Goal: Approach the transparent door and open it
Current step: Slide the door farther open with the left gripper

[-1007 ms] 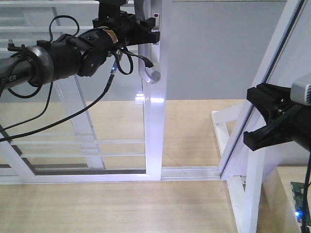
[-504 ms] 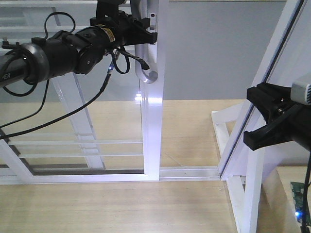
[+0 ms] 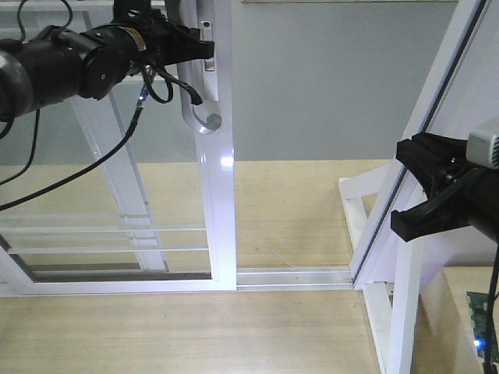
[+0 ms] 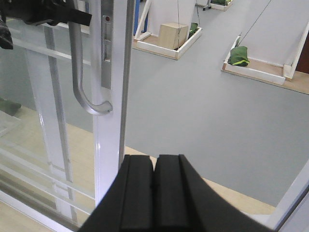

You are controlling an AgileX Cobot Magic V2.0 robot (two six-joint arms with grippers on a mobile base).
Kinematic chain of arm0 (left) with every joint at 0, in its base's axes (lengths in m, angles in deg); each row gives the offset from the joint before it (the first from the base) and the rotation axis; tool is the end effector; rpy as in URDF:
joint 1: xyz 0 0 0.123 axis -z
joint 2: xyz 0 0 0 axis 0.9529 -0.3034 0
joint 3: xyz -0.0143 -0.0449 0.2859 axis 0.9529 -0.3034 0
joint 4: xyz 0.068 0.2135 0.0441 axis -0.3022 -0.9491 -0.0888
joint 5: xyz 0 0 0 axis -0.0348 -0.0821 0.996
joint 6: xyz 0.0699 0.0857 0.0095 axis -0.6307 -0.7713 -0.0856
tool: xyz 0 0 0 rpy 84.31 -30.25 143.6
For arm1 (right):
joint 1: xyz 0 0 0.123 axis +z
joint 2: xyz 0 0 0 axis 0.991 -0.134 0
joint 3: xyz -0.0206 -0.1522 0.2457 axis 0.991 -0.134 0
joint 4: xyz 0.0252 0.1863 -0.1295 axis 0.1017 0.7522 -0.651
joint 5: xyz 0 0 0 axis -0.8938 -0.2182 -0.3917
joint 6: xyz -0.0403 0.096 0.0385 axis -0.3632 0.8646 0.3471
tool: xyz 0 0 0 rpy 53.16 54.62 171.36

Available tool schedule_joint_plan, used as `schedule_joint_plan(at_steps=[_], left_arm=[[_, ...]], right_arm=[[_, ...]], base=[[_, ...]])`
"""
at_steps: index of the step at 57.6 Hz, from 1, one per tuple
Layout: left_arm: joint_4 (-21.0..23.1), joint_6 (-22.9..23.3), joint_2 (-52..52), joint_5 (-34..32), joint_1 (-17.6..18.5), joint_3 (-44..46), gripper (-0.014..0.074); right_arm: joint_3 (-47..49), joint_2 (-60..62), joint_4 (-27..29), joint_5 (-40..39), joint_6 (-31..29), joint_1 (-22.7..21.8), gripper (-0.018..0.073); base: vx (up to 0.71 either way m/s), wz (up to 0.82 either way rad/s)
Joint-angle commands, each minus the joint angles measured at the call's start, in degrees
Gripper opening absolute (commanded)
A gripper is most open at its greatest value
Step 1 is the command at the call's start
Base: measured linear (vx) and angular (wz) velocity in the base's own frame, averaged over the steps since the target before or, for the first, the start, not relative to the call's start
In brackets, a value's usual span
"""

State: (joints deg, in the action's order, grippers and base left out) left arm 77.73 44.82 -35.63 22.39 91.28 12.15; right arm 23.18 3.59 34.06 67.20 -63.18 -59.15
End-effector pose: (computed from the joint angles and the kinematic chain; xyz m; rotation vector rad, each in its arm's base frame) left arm 0.4315 -0.1477 0.2973 0.2456 1.8997 -0.2687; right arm 0.1520 0.0650 0.3011 -0.4557 1.7594 0.2136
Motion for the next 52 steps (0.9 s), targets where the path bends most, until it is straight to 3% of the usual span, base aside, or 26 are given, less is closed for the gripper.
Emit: schedule_joint_plan(at_steps=[1, 29, 42, 52], left_arm=[[0.8, -0.5, 5.4, -5.9, -5.6, 2.8, 0.0004], [0.4, -0.5, 9.6, -1.6, -12.1, 2.8, 0.0004], [0.1, -0.5, 10.6, 3.5, -12.2, 2.7, 0.0004], [-4.2, -0.8, 15.6, 4.9, -12.2, -1.7, 0.0004]], right_arm=[[1.5, 0.6, -0.3, -4.9, -0.6, -0.3, -0.0003], [1.5, 0.6, -0.3, -5.1, -0.5, -0.3, -0.0003], [1.5, 0.6, -0.3, -5.1, -0.5, -0.3, -0.0003], [1.5, 0.6, -0.3, -5.1, -0.6, -0.3, -0.0003]], base=[[0.0, 0.0], [0.0, 0.0], [0.0, 0.01], [0.0, 0.01]])
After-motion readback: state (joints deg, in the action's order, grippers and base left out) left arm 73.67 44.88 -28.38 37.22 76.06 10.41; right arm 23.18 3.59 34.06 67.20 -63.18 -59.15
